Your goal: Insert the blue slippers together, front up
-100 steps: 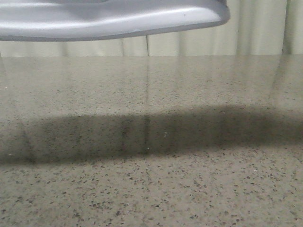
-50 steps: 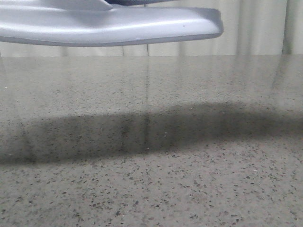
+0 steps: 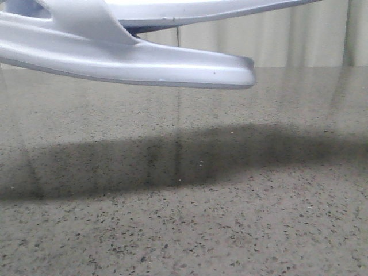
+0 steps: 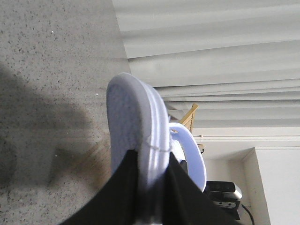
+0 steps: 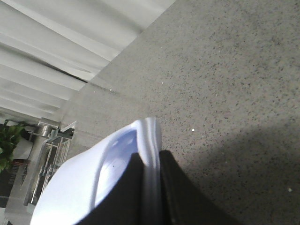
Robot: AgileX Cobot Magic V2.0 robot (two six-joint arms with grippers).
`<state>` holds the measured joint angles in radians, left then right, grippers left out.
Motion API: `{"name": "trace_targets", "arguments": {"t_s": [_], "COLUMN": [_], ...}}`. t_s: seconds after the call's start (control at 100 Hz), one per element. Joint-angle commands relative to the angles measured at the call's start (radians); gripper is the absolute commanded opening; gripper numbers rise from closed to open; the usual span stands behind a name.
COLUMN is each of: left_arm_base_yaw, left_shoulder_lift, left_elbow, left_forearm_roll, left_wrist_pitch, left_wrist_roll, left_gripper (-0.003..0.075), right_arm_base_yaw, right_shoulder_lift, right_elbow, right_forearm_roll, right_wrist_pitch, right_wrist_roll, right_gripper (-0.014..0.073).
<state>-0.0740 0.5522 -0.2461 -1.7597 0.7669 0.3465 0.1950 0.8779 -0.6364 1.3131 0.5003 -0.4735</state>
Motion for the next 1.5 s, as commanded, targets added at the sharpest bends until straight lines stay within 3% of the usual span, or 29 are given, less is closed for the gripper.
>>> {"name": "trace_targets", "arguments": {"t_s": [0.0, 0.6, 0.93, 1.26, 1.49], "left_arm_base_yaw": [-0.005, -0.005, -0.005, -0.005, -0.005], "left_shoulder_lift": [0.002, 0.002, 0.002, 0.002, 0.002], "left_elbow": [-0.032, -0.052, -0.138, -0.148, -0.158], "left_forearm_roll": [-0.101, -0.101, -0.101, -0.101, -0.101], "left_wrist_pitch": [0.128, 0.161, 0.173, 0.192, 0.198], "left_wrist_roll": [-0.003, -0.004, 0.000, -0.004, -0.004], "left_gripper": [0.0016, 0.0016, 0.0016, 0.0016, 0.0016], "right_arm_base_yaw": [0.005, 0.005, 0.005, 0.005, 0.066], "right_shoulder_lift": [0.015, 0.066, 0.066, 0.067, 0.083], "right_elbow": [-0.035, -0.026, 0.061, 0.063, 0.063], "right_forearm_roll": [0.083, 0.231, 0.558, 0.558, 0.558], "right_wrist_pitch": [0.123, 0.192, 0.279, 0.334, 0.330], "right_wrist_roll": [-0.056, -0.154, -0.326, -0.339, -0.363], "right_gripper": [-0.0107, -0.0107, -0.0107, -0.0107, -0.0107]}}
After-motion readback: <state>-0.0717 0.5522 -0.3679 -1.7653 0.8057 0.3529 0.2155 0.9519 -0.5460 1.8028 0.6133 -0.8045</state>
